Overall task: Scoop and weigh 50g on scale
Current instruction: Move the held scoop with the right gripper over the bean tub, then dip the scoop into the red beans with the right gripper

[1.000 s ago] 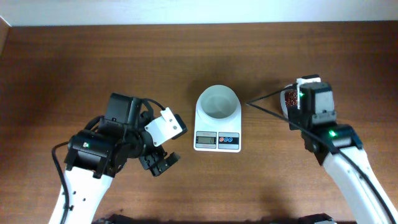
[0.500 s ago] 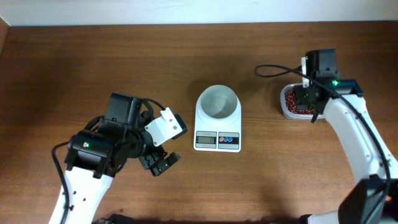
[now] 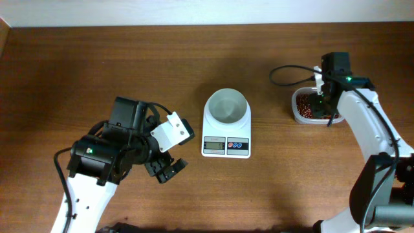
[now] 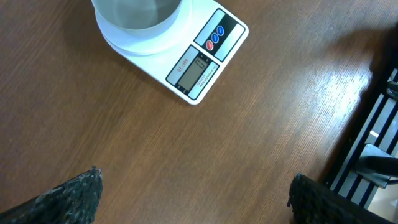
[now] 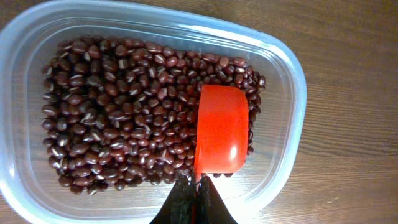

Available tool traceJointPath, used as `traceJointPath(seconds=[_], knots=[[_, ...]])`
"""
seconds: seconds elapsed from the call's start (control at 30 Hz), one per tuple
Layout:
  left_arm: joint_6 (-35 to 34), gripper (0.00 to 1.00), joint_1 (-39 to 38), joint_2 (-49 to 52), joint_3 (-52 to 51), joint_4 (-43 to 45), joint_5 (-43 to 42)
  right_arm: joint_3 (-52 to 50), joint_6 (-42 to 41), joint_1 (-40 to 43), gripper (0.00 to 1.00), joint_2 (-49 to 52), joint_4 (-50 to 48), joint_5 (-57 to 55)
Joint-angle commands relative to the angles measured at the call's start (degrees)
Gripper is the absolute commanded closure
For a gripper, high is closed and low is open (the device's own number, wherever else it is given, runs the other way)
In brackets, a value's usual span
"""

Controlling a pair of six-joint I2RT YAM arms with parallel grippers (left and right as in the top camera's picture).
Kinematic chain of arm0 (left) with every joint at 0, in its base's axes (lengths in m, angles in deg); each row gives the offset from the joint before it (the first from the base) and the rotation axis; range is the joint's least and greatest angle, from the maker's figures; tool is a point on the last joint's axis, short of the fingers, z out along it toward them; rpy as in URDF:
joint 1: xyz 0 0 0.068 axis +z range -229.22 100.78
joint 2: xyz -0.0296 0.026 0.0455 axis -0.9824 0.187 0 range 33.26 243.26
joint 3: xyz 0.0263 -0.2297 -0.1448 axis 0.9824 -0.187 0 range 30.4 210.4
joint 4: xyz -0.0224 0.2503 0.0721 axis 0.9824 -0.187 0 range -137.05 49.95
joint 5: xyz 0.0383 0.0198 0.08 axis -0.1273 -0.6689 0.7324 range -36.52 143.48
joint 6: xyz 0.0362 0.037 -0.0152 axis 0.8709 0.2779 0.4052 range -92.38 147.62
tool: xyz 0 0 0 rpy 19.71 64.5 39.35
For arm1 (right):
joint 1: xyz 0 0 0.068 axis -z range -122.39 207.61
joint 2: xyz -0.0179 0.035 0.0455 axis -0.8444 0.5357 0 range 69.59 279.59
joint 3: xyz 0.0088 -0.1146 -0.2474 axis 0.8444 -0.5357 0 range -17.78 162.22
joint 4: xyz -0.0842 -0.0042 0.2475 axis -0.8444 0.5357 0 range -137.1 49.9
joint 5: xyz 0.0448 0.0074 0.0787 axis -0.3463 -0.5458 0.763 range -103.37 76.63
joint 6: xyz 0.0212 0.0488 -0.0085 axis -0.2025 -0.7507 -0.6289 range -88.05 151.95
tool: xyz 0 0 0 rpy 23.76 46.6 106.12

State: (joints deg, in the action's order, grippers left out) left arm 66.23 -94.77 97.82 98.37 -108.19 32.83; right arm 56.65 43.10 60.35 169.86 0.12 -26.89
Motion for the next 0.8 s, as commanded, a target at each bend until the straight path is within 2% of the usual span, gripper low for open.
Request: traceJointPath(seconds=[0.0,0.1,0.27,0.77], knots=[[0.3,0.01,0.3,-0.4,-0.5,-0.1,-1.0,1.0,0.0,4.5,0.96,0.3,0.8,10.7],[0.3,0.01,0.3,-0.4,-0.5,-0.1,-1.0,1.0,0.0,9.6,0.96,0.4,1.4,19.7],[0.3,0.01,0.3,-0.4,-0.5,-0.1,-1.0,1.0,0.0,15.4,0.96,0.4,4.3,26.2],[0.3,0.01,0.3,-0.4,-0.5,-0.1,-1.0,1.0,-1.2,16.9,0.96,3.2,4.7,34.1]])
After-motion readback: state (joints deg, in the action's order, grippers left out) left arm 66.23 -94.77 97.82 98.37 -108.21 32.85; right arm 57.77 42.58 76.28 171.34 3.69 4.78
